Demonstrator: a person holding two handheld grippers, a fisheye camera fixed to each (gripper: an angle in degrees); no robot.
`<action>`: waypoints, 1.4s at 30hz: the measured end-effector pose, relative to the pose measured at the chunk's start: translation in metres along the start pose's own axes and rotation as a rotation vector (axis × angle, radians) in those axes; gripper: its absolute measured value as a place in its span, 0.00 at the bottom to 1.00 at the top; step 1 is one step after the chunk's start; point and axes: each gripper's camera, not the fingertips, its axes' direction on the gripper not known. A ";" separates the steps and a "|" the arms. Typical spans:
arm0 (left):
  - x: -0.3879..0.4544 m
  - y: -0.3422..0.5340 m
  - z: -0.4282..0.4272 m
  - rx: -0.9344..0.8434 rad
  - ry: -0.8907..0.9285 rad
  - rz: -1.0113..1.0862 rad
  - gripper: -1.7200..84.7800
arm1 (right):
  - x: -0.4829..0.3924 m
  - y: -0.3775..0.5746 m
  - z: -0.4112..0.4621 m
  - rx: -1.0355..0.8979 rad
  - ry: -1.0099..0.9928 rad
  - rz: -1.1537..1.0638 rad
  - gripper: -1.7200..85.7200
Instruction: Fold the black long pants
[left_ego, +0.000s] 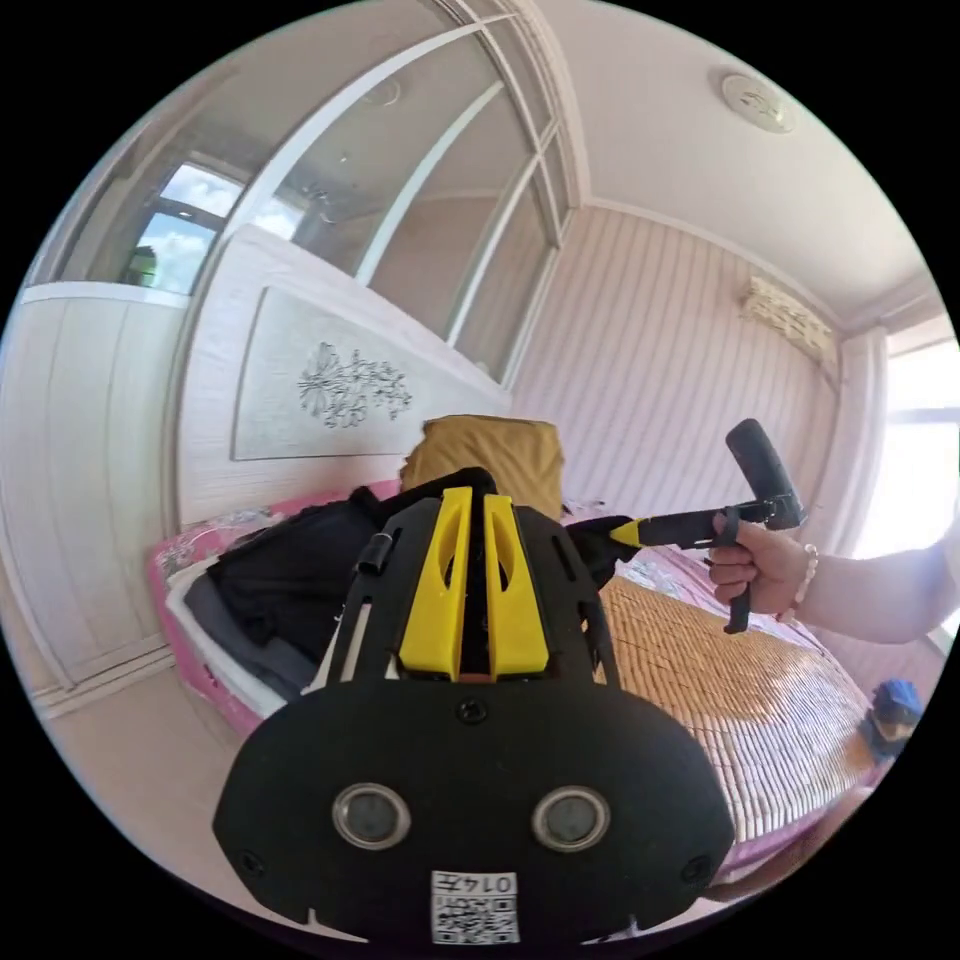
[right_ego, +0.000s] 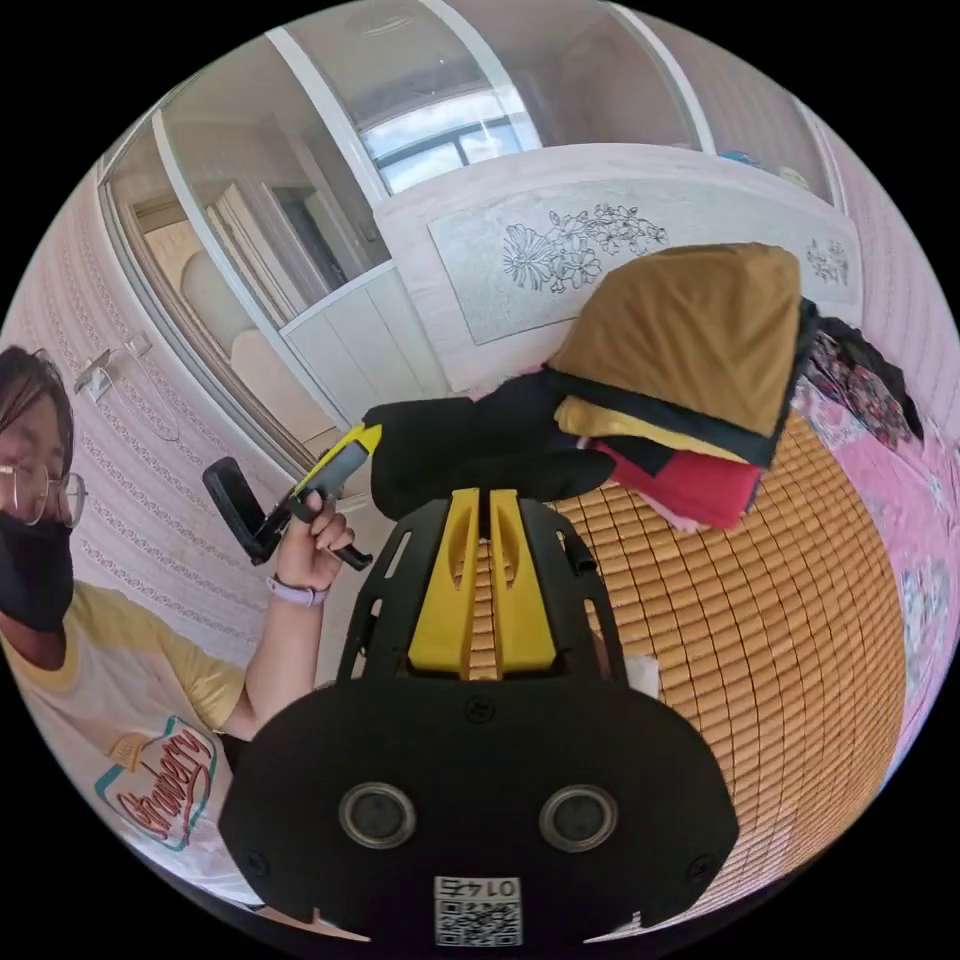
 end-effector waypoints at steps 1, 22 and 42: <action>0.019 0.006 0.017 -0.020 0.116 0.020 0.02 | 0.005 0.037 -0.021 -0.009 0.036 0.052 0.03; 0.122 0.209 0.256 -0.610 0.416 -0.072 0.01 | -0.045 0.237 -0.100 -0.150 0.511 0.359 0.13; 0.173 0.313 0.383 -0.954 0.462 0.074 0.10 | -0.045 0.201 -0.116 -0.147 0.312 0.321 0.16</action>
